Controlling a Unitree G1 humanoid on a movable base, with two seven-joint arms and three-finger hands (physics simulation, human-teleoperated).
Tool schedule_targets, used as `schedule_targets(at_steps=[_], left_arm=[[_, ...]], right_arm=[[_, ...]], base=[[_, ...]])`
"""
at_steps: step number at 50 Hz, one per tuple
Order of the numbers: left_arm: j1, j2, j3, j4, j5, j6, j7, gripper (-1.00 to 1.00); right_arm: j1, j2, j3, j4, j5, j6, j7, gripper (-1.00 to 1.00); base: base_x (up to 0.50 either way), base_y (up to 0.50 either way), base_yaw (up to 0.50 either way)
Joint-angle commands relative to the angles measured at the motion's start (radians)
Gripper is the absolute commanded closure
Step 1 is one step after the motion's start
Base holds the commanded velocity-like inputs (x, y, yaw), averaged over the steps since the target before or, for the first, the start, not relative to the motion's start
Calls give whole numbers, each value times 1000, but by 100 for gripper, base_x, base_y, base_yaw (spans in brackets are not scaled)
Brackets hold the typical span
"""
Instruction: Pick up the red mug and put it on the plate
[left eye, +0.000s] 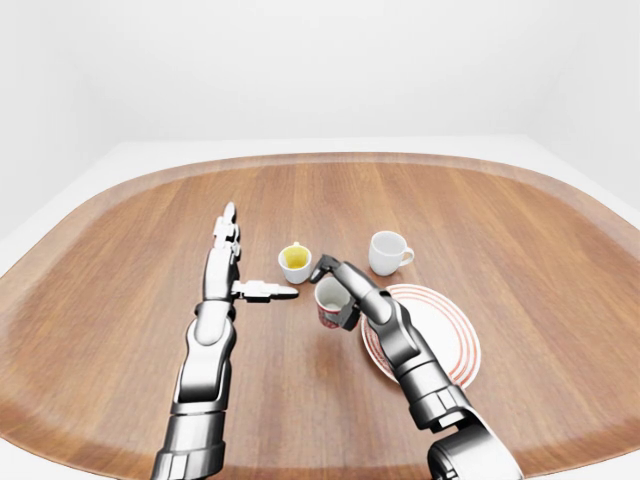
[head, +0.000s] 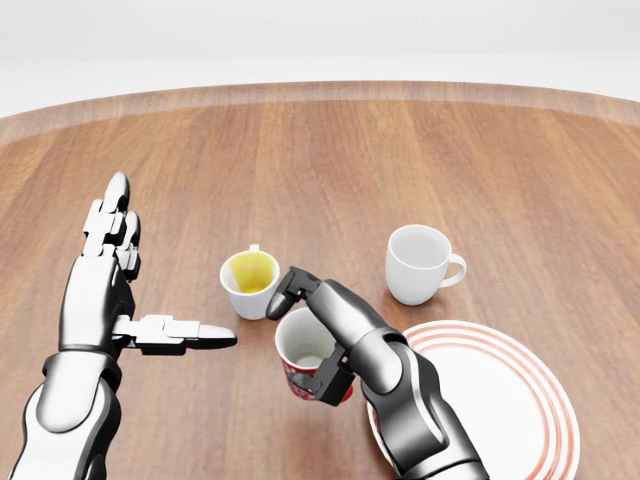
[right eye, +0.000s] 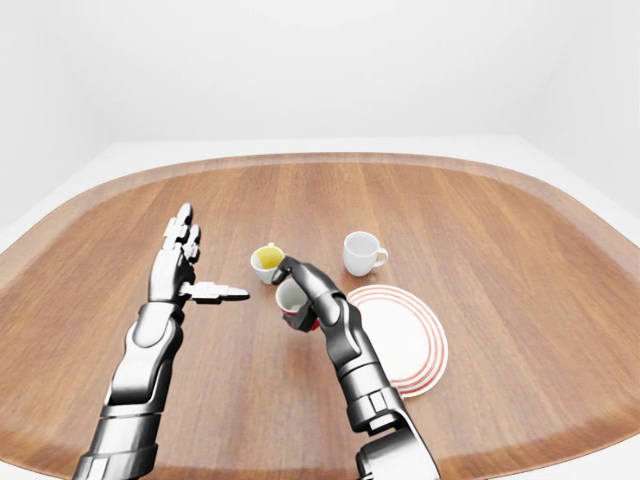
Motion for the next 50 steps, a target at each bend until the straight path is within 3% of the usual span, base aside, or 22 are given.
schedule_targets(at_steps=[1,30,50], left_arm=[[-2,-2,-3,-5,3,0,0,-100],[6,-8,-9,-2,9,0,1,-100],[0,-13,-18,-14,21,0,2,-100]], right_arm=[[47,-42,-23,-92,17,0,4,100],[98,-140,-101,-152,72,0,11,100],[82,-220,-163,-45,139,0,-27,100]], base=[[0,0,0],[0,0,0],[0,0,0]])
